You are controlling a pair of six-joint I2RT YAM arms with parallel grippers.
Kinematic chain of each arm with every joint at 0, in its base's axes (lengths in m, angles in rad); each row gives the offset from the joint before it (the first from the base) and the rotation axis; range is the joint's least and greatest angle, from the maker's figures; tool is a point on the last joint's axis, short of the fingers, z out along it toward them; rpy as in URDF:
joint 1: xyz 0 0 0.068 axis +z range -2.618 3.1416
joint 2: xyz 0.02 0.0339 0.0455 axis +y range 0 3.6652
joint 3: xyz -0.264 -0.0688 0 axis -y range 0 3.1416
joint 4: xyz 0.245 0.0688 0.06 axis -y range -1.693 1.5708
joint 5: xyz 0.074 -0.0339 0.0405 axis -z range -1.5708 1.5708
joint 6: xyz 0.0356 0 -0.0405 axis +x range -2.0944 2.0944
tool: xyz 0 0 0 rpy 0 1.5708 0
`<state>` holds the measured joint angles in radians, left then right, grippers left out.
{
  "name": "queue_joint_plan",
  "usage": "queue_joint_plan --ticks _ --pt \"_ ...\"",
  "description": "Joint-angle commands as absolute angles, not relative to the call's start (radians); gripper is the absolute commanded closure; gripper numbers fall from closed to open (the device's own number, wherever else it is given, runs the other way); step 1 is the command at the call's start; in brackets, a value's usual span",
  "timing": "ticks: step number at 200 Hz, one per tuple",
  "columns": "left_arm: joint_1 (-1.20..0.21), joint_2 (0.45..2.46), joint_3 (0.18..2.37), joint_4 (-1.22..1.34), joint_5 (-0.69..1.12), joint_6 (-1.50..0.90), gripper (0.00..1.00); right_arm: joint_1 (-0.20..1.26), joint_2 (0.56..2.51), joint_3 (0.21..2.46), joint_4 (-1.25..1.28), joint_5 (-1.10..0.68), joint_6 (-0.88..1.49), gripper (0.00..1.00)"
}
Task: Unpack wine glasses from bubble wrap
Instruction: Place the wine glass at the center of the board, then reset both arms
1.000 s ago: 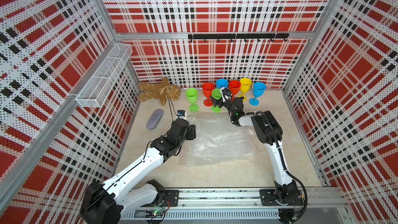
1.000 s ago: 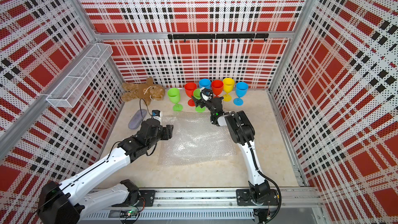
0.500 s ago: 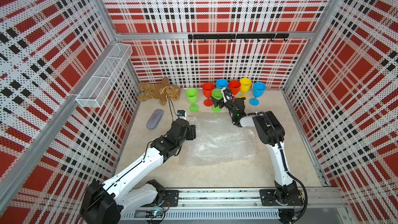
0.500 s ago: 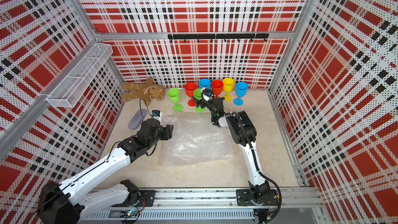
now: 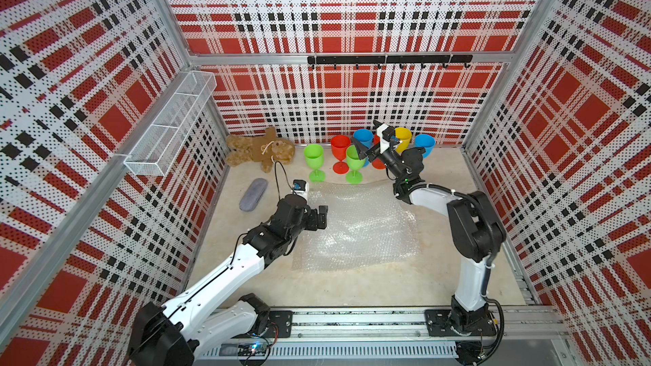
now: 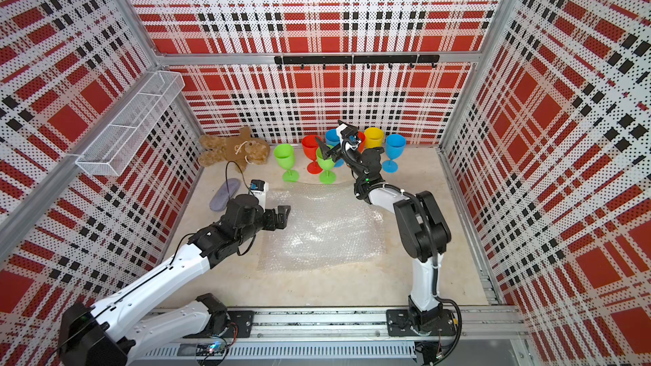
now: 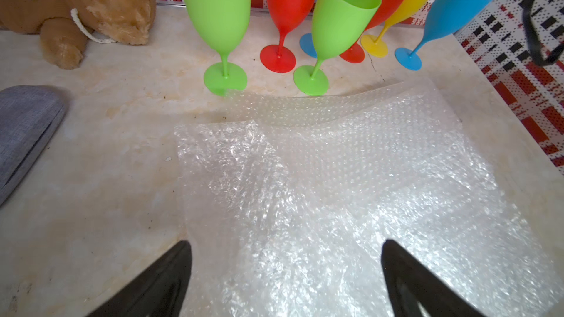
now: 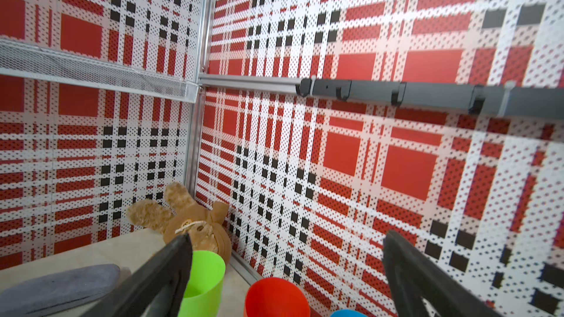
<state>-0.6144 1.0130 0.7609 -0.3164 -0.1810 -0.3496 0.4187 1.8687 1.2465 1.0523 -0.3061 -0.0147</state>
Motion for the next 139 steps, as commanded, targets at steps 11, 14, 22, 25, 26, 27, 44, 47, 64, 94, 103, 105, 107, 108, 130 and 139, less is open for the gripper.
queue_joint_plan --ticks 11,14,22,25,26,27,44,47,64,94,103,105,107,108,130,139 --pt "-0.684 0.945 0.866 -0.331 -0.248 -0.334 0.02 0.504 1.581 1.138 0.825 -0.150 -0.065 0.00" --pt "-0.687 0.943 0.877 -0.335 -0.267 -0.335 0.02 0.514 1.558 1.126 0.792 -0.120 -0.059 0.00" --pt "-0.687 0.936 0.899 -0.341 -0.309 -0.335 0.02 0.534 1.500 1.092 0.711 -0.044 -0.031 0.00" --pt "-0.687 0.936 0.907 -0.342 -0.328 -0.331 0.02 0.537 1.473 1.080 0.682 -0.021 -0.011 0.00" --pt "-0.687 0.936 0.911 -0.342 -0.334 -0.330 0.02 0.538 1.465 1.077 0.672 -0.012 -0.004 0.00" --pt "-0.687 0.937 0.914 -0.343 -0.337 -0.329 0.02 0.539 1.458 1.074 0.662 -0.004 0.001 0.00" --pt "-0.687 0.954 0.972 -0.344 -0.464 -0.318 0.02 0.543 1.344 1.027 0.459 0.106 0.096 0.00" --pt "-0.689 0.958 0.979 -0.340 -0.489 -0.319 0.02 0.542 1.327 1.018 0.424 0.123 0.101 0.00" --pt "-0.685 0.962 0.981 -0.256 -0.646 -0.311 0.02 0.543 1.223 0.927 0.335 0.232 0.087 0.00" --pt "-0.624 0.926 0.783 0.114 -0.694 -0.129 0.02 0.534 1.069 0.684 0.477 0.510 0.046 0.00" --pt "-0.583 0.914 0.702 0.230 -0.578 -0.046 0.02 0.527 1.052 0.635 0.502 0.559 0.006 0.00" --pt "-0.571 0.913 0.684 0.246 -0.556 -0.035 0.02 0.525 1.049 0.627 0.505 0.568 -0.001 0.00" --pt "-0.562 0.911 0.667 0.273 -0.539 -0.029 0.02 0.522 1.049 0.619 0.507 0.572 -0.009 0.00" --pt "-0.556 0.911 0.658 0.284 -0.529 -0.026 0.02 0.520 1.049 0.617 0.509 0.575 -0.012 0.00" --pt "-0.429 0.920 0.458 0.548 -0.304 0.110 0.02 0.458 1.076 0.545 0.520 0.587 -0.039 0.00" --pt "-0.389 0.937 0.394 0.634 -0.302 0.149 0.02 0.418 1.100 0.513 0.533 0.573 -0.023 0.00"
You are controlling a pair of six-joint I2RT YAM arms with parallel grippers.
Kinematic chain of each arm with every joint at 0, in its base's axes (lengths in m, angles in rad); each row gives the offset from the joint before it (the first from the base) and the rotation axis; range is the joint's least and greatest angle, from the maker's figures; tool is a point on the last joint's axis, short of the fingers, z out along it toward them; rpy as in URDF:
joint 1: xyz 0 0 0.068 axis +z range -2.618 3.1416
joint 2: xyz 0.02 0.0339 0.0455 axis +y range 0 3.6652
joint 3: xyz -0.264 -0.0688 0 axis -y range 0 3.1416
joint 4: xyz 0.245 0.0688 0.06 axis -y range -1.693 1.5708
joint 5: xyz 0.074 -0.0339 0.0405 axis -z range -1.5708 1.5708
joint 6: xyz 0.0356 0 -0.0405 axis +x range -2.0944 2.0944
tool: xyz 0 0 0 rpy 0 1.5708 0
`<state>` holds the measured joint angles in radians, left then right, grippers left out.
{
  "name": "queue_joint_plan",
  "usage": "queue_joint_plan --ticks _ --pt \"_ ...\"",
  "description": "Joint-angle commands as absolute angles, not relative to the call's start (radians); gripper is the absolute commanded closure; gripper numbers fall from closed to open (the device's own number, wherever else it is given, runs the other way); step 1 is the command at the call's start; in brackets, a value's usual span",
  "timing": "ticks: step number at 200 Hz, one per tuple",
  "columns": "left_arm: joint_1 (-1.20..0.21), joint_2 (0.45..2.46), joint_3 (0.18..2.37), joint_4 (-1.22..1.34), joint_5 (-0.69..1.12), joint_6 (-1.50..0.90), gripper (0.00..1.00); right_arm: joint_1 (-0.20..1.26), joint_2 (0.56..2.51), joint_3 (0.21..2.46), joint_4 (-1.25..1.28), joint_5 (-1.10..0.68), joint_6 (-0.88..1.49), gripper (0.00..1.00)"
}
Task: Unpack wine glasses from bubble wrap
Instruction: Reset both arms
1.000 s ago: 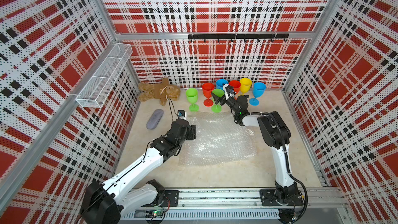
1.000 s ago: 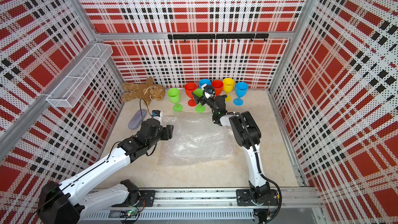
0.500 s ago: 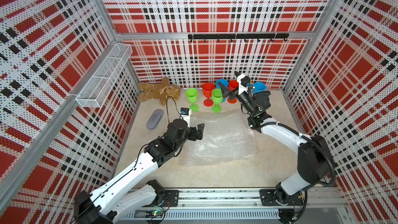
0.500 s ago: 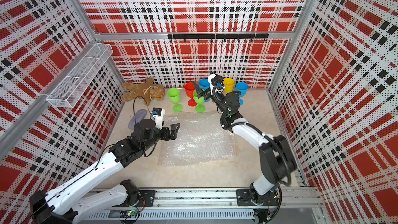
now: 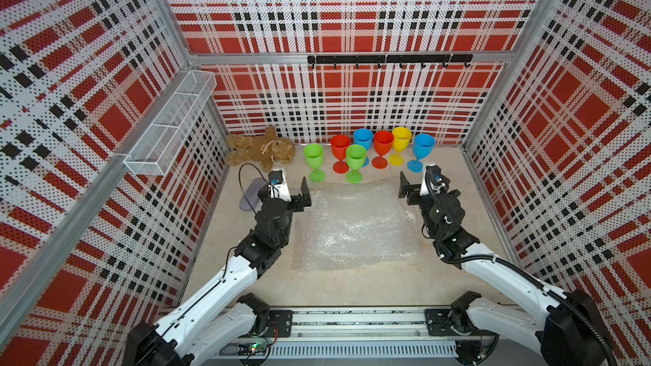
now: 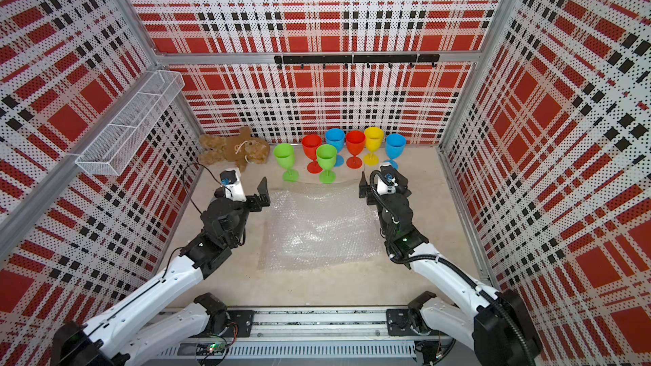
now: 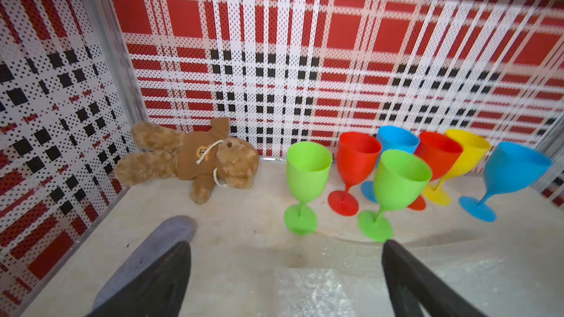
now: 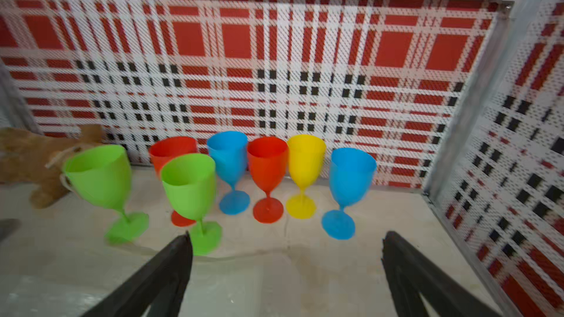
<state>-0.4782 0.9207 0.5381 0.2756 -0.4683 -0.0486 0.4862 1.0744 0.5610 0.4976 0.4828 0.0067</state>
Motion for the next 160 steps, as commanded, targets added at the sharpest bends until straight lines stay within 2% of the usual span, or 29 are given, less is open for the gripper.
queue_joint_plan --ticks 1,16,26,55,71,79,98,116,130,151,155,160 --pt "-0.385 0.940 0.388 0.643 -0.309 0.149 0.02 0.413 1.103 0.511 0.534 0.573 -0.020 0.00" --pt "-0.318 1.000 0.328 0.720 -0.413 0.091 0.02 0.324 1.152 0.480 0.524 0.531 0.079 0.00" --pt "-0.265 1.041 0.308 0.718 -0.406 0.065 0.02 0.265 1.190 0.472 0.503 0.485 0.101 0.00" --pt "-0.115 1.130 0.227 0.737 -0.365 -0.049 0.02 0.202 1.301 0.410 0.566 0.531 0.038 0.00" --pt "-0.078 1.171 0.190 0.838 -0.357 -0.078 0.02 0.165 1.350 0.379 0.616 0.527 0.069 0.00" --pt "-0.073 1.186 0.191 0.862 -0.355 -0.077 0.02 0.153 1.343 0.395 0.565 0.494 0.090 0.00" --pt "-0.058 1.232 0.114 1.145 -0.369 -0.092 0.02 0.131 1.325 0.308 0.796 0.433 0.094 0.00" --pt "-0.058 1.320 0.069 1.377 -0.391 -0.059 0.02 0.066 1.354 0.217 1.074 0.232 0.099 0.00" --pt "-0.040 1.427 0.056 1.508 -0.346 -0.049 0.02 0.057 1.362 0.215 1.082 0.170 0.071 0.00" --pt "-0.002 1.625 0.046 1.787 -0.299 -0.068 0.02 0.021 1.594 0.108 1.519 0.095 0.072 0.00" --pt "0.000 1.628 0.054 1.783 -0.286 -0.069 0.02 0.012 1.648 0.097 1.634 0.089 0.079 0.00" --pt "0.001 1.596 0.074 1.701 -0.280 -0.072 0.02 0.009 1.619 0.107 1.577 0.074 0.080 0.00"
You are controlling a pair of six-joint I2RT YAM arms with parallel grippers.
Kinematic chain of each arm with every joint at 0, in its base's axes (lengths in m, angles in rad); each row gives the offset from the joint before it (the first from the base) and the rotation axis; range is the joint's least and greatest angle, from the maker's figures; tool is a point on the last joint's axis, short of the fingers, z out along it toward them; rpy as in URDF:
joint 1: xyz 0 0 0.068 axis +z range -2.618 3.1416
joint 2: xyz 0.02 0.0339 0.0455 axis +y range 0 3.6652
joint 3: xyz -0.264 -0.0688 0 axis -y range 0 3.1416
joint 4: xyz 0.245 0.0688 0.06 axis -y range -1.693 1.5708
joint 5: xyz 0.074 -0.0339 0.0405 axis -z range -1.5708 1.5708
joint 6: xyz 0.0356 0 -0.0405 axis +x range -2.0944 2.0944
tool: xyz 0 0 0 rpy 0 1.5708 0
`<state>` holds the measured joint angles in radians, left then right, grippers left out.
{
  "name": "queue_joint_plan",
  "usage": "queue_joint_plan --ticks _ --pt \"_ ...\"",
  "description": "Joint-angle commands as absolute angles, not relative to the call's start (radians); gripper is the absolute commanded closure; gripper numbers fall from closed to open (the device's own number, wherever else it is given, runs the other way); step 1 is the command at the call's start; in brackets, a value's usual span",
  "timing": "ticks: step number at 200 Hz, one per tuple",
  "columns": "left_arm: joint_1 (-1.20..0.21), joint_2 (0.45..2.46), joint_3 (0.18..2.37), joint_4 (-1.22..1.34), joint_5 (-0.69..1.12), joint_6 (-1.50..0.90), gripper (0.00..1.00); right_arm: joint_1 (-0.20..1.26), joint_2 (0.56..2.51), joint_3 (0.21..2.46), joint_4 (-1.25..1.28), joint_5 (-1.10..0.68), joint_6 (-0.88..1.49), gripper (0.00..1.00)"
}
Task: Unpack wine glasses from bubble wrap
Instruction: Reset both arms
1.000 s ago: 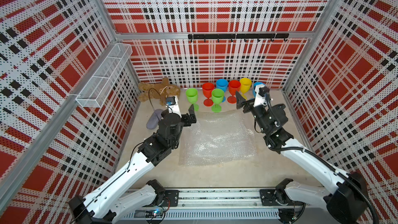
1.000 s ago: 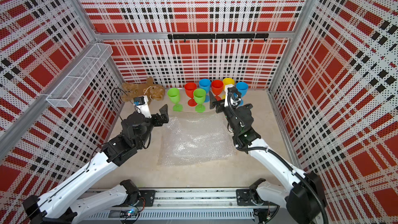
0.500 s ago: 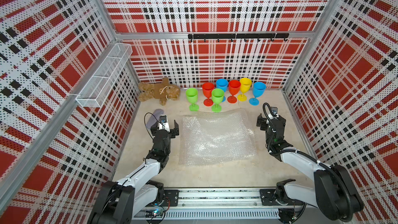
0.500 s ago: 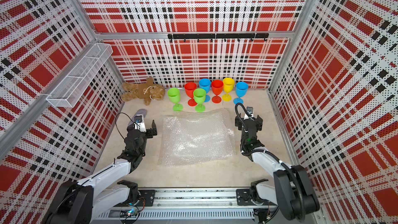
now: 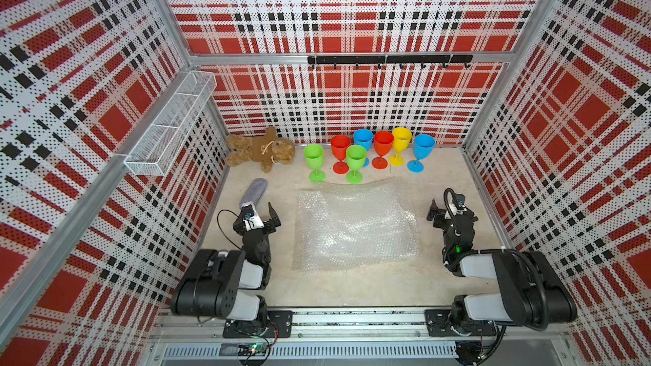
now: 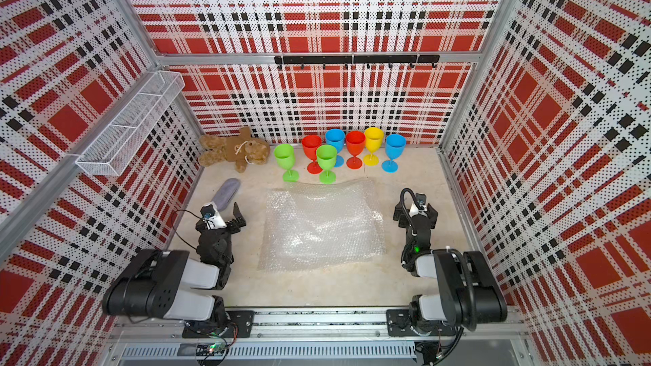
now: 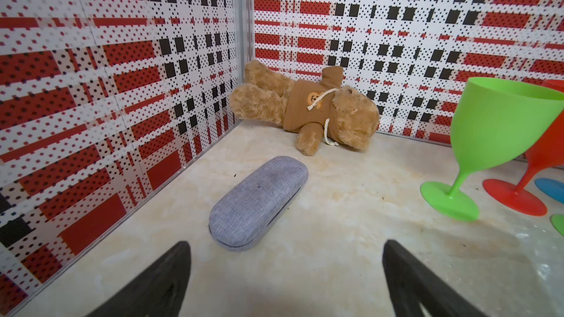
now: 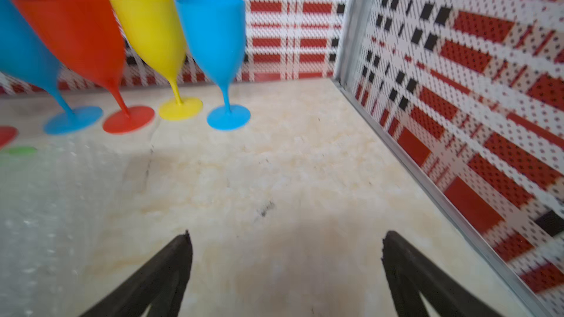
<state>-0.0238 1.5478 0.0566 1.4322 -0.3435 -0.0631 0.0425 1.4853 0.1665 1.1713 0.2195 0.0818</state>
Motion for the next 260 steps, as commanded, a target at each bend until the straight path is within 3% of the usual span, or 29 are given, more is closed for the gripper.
queue_joint_plan --ticks 1,9,17,34,47,260 --pt "0.001 1.589 0.081 1.677 -0.280 -0.072 0.02 0.010 1.608 0.111 1.550 0.073 0.081 0.00" --pt "-0.001 1.547 0.148 1.470 -0.271 -0.071 0.02 0.009 1.530 0.171 1.313 0.049 0.078 0.00" --pt "-0.010 1.559 0.222 1.349 -0.246 -0.047 0.02 0.008 1.548 0.236 1.229 0.029 0.066 0.00" --pt "-0.023 1.582 0.220 1.394 -0.262 -0.040 0.02 0.009 1.552 0.318 1.055 0.024 0.061 0.00" --pt "-0.025 1.581 0.222 1.388 -0.269 -0.040 0.02 0.010 1.586 0.301 1.159 0.026 0.061 0.00" --pt "-0.031 1.577 0.213 1.397 -0.276 -0.038 0.02 0.015 1.571 0.297 1.140 0.037 0.055 0.00"
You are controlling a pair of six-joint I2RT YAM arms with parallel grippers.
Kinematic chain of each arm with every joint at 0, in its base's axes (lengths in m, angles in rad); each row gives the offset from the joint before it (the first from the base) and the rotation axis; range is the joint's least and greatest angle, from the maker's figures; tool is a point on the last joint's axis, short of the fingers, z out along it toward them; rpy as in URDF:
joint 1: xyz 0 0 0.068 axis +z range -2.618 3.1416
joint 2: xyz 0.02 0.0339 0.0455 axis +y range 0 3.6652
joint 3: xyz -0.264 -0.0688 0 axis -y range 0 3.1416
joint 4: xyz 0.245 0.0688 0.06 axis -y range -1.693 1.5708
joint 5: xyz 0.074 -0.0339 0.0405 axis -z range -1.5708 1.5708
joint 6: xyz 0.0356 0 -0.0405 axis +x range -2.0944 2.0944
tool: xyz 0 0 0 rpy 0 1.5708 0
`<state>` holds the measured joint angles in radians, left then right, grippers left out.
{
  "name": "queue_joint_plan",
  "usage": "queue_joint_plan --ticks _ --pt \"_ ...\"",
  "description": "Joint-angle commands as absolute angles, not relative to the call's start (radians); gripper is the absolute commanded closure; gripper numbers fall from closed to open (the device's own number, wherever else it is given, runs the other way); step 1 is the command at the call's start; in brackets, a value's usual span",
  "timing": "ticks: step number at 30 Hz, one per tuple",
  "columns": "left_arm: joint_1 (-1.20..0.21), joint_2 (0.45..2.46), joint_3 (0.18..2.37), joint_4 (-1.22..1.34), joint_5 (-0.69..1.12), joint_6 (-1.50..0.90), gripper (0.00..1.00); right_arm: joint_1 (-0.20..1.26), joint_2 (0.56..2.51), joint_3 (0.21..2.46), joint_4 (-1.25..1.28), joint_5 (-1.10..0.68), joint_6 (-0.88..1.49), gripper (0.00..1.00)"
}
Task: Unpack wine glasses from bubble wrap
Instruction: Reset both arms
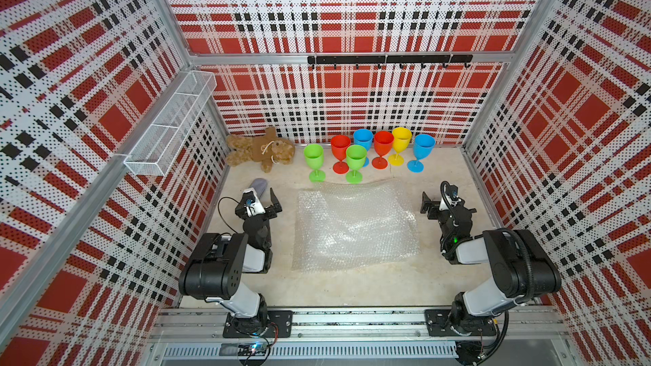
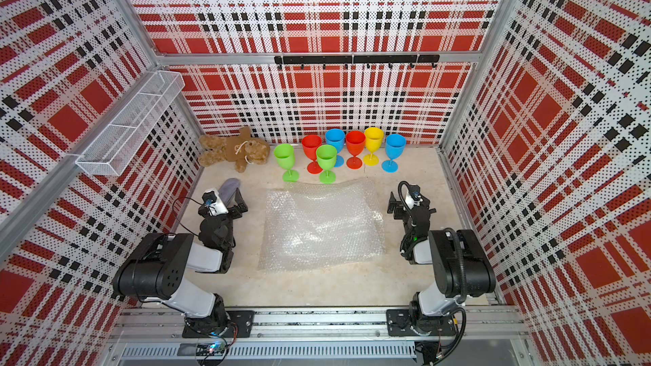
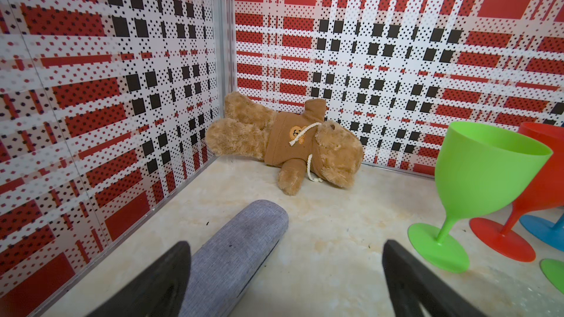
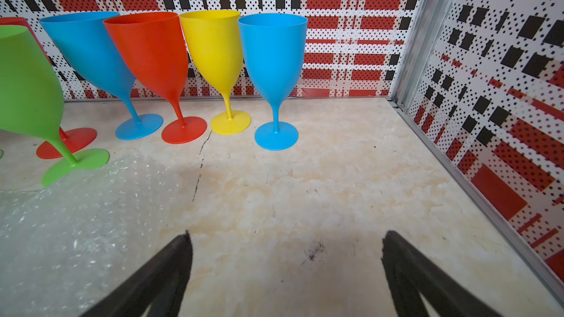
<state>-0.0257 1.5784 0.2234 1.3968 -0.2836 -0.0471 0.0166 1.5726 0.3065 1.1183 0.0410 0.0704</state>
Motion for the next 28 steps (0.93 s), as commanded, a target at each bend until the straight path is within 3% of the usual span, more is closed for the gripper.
queue_joint_plan --ticks 1,28 --pt "-0.029 1.577 0.213 1.397 -0.275 -0.037 0.02 0.015 1.571 0.297 1.141 0.037 0.055 0.00" --pt "-0.031 1.578 0.223 1.383 -0.266 -0.032 0.02 0.015 1.571 0.298 1.140 0.038 0.056 0.00"
